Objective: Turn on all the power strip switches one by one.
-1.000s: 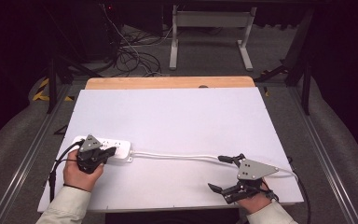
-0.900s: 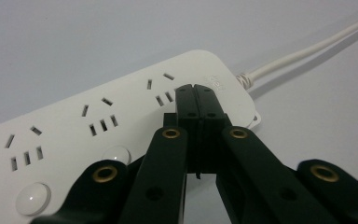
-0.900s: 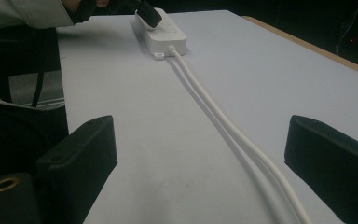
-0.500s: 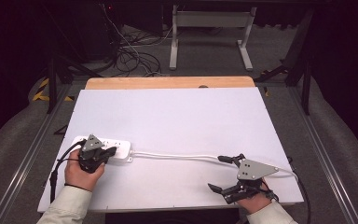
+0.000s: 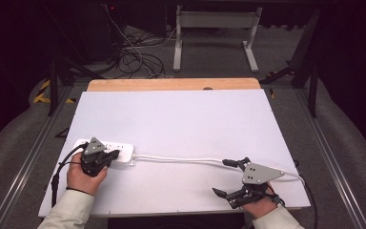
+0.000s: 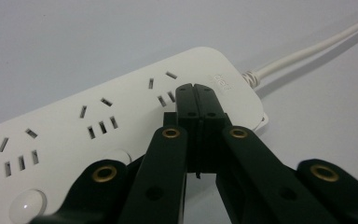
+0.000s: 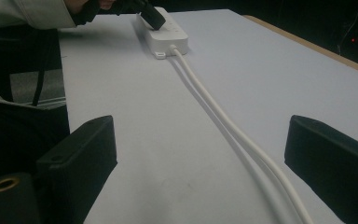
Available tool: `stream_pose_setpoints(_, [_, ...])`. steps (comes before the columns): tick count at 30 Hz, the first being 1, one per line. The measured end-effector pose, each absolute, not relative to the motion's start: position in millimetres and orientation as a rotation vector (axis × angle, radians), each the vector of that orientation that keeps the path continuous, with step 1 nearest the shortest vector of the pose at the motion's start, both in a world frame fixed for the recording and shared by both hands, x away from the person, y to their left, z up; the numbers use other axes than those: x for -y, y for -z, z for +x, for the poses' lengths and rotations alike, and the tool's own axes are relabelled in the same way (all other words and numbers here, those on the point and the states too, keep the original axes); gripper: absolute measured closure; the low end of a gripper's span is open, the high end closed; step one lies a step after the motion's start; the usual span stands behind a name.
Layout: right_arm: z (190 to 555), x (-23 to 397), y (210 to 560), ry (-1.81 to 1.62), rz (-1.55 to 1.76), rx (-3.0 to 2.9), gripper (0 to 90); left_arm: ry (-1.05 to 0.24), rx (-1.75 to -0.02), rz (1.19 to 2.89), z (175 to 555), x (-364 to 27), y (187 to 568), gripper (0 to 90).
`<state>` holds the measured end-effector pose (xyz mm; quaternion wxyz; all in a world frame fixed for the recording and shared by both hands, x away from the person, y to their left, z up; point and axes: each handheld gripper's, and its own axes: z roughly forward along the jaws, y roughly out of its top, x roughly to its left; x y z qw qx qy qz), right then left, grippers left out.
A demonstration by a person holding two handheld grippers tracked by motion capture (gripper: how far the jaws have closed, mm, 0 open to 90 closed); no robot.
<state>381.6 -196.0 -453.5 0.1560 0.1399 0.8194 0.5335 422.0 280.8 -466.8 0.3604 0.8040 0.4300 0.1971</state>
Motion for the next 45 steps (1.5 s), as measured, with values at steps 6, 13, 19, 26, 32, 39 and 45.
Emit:
stream_pose_setpoints(6, [381.4,195.9,453.5,-1.527,0.399,-2.347,9.4,-0.496,-1.115,2.069,422.5,-281.5,467.5,90.0])
stream_pose_setpoints(13, [381.3,195.3,453.6,-1.526,0.398,-2.349,9.4,-0.482,-1.129,2.058,423.1,-282.1,468.1,90.0])
stream_pose_setpoints(19, [380.9,194.3,453.9,-1.525,0.395,-2.352,9.4,-0.474,-1.133,2.059,423.8,-282.9,468.5,90.0])
stream_pose_setpoints(26, [380.8,194.3,453.9,-1.525,0.396,-2.351,9.4,-0.466,-1.135,2.056,424.0,-283.0,469.8,90.0])
stream_pose_setpoints(32, [380.6,195.0,453.5,-1.525,0.399,-2.348,9.4,-0.485,-1.088,2.027,417.6,-280.4,460.6,90.0])
stream_pose_setpoints(39, [383.2,194.2,454.7,-1.519,0.4,-2.356,9.4,-0.481,-1.043,2.022,410.4,-274.6,448.5,90.0])
stream_pose_setpoints(45, [381.4,196.0,453.8,-1.524,0.408,-2.342,9.4,-0.457,-1.018,1.989,404.2,-272.8,440.7,89.7])
